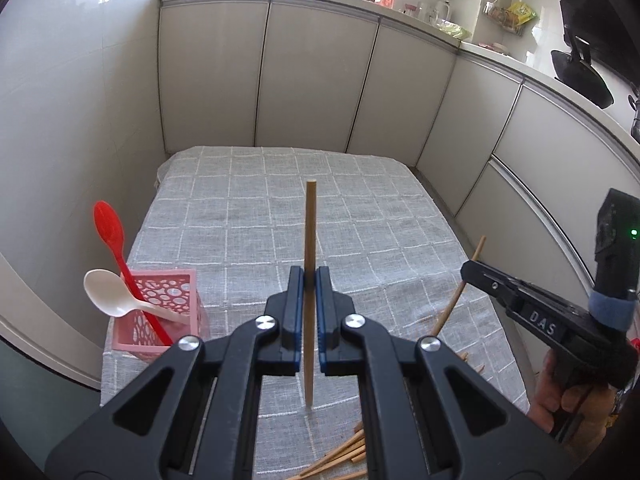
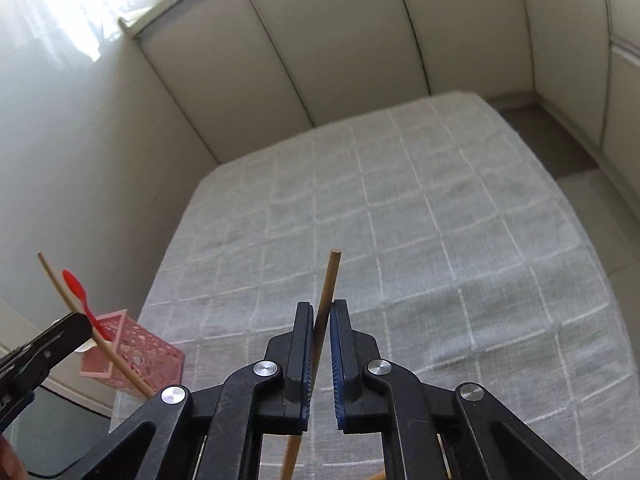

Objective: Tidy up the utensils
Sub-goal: 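Carry the chopsticks upright over the pink holder with both tools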

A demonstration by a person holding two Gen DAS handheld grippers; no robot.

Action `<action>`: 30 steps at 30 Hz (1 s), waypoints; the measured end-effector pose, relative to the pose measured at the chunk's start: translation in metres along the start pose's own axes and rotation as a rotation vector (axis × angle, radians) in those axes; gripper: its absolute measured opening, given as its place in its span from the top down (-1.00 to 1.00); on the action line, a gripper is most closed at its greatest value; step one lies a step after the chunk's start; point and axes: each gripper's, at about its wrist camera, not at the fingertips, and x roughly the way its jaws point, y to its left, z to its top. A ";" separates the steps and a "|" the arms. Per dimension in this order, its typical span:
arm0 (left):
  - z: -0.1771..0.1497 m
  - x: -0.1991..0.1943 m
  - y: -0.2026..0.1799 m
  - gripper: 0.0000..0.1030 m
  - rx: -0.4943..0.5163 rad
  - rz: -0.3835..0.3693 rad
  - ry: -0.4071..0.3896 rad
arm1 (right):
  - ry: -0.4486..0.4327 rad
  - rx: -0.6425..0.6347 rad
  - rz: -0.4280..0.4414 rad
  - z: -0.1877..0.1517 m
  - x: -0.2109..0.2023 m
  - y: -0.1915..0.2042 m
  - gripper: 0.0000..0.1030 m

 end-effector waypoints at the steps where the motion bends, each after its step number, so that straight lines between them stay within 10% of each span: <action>1: 0.001 -0.003 -0.001 0.87 0.005 0.006 -0.016 | -0.027 -0.030 -0.004 0.000 -0.007 0.007 0.89; 30: 0.041 -0.081 0.020 0.87 0.018 0.131 -0.378 | -0.289 -0.246 0.036 0.017 -0.094 0.065 0.91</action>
